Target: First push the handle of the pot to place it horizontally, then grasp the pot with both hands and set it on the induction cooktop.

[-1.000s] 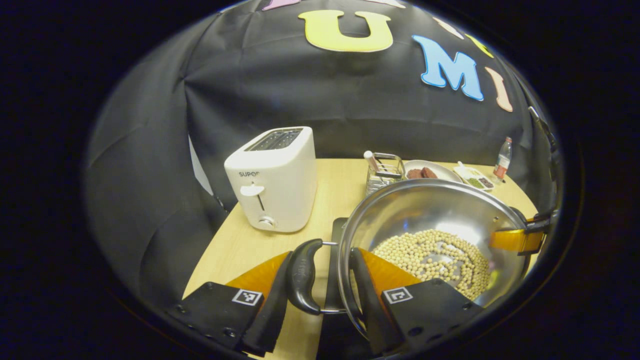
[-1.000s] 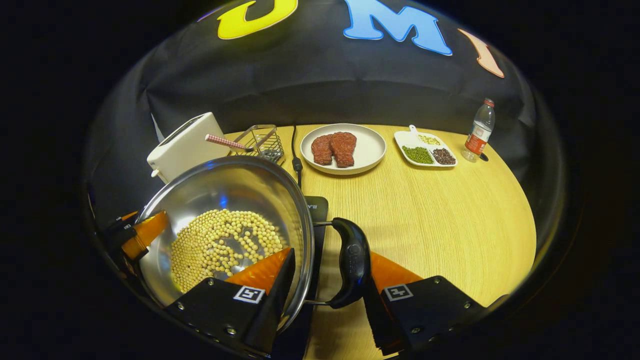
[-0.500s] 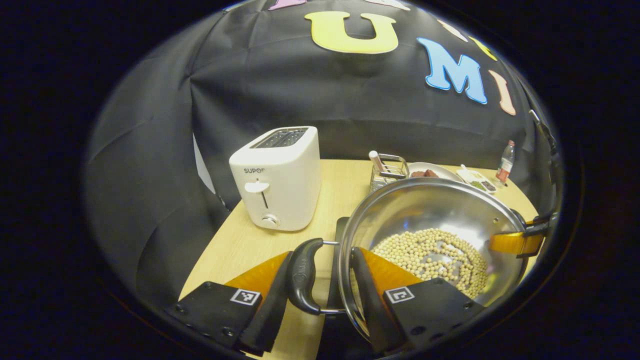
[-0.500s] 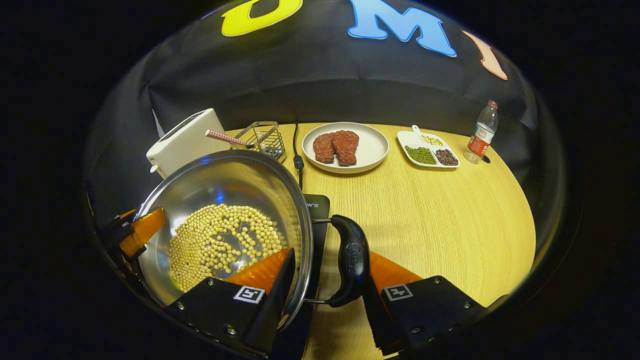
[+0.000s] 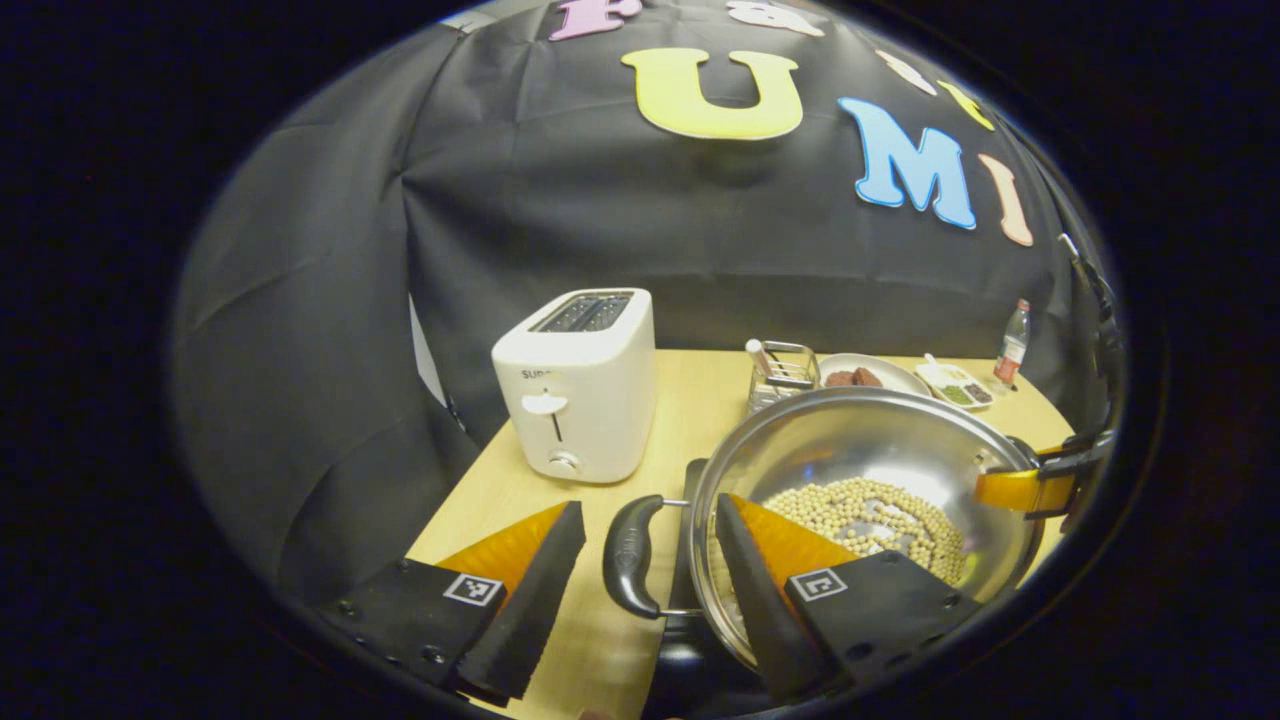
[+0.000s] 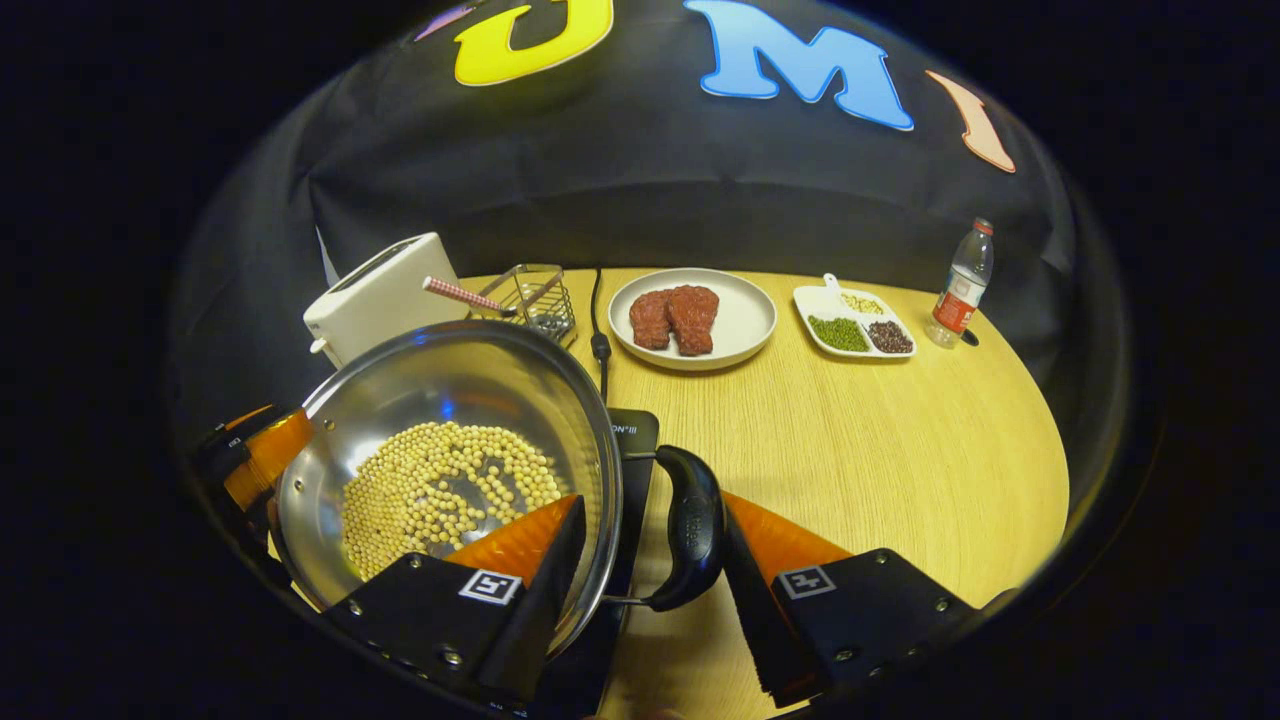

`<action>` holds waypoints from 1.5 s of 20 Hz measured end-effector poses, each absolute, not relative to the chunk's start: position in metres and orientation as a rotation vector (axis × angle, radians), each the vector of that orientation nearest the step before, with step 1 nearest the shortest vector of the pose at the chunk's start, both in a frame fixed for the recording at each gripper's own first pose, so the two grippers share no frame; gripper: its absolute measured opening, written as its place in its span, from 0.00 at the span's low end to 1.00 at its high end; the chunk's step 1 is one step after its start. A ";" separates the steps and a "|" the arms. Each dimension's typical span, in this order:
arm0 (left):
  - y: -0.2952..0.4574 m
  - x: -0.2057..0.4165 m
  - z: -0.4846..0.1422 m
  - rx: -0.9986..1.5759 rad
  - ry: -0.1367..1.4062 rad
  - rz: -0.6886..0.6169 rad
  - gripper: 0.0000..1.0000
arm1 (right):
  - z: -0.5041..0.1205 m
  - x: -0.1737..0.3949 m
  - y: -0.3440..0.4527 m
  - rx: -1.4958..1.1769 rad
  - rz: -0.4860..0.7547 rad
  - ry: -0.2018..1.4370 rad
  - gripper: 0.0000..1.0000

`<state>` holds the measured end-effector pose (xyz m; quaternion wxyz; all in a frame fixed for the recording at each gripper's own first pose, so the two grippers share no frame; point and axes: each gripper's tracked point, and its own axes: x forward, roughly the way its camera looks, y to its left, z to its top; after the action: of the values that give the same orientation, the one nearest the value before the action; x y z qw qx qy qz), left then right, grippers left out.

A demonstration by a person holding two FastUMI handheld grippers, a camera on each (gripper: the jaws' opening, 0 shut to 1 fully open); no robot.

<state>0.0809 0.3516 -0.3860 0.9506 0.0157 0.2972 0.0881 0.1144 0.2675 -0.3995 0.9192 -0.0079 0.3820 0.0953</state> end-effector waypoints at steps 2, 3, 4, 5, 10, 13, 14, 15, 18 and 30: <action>0.355 0.077 -0.367 0.026 0.569 0.199 0.90 | -0.383 0.115 0.259 -0.012 0.188 0.744 0.78; 0.353 0.076 -0.354 0.024 0.548 0.206 0.89 | -0.372 0.117 0.254 -0.001 0.184 0.717 0.78; 0.351 0.074 -0.340 0.022 0.526 0.209 0.89 | -0.362 0.116 0.250 0.008 0.173 0.693 0.78; 0.347 0.076 -0.326 0.021 0.502 0.209 0.89 | -0.348 0.118 0.241 0.012 0.159 0.662 0.80; 0.296 0.086 -0.246 0.022 0.375 0.154 0.93 | -0.273 0.119 0.206 0.039 0.141 0.516 0.79; 0.250 0.088 -0.197 0.027 0.310 0.104 0.85 | -0.225 0.119 0.178 0.044 0.122 0.435 0.79; 0.234 0.089 -0.183 0.029 0.290 0.091 0.84 | -0.211 0.117 0.171 0.050 0.118 0.415 0.79; 0.217 0.091 -0.169 0.029 0.273 0.078 0.84 | -0.196 0.115 0.162 0.058 0.113 0.395 0.79; 0.164 0.093 -0.131 -0.003 0.232 0.048 0.89 | -0.147 0.109 0.131 0.073 0.101 0.318 0.79; 0.012 0.061 -0.014 -0.052 0.107 -0.011 0.94 | -0.017 0.064 0.026 0.091 0.079 0.104 0.94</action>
<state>0.0614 0.0122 -0.0138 0.9982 -0.0260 0.0533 -0.0055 0.0641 0.0255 -0.0172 0.9968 0.0452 0.0519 0.0394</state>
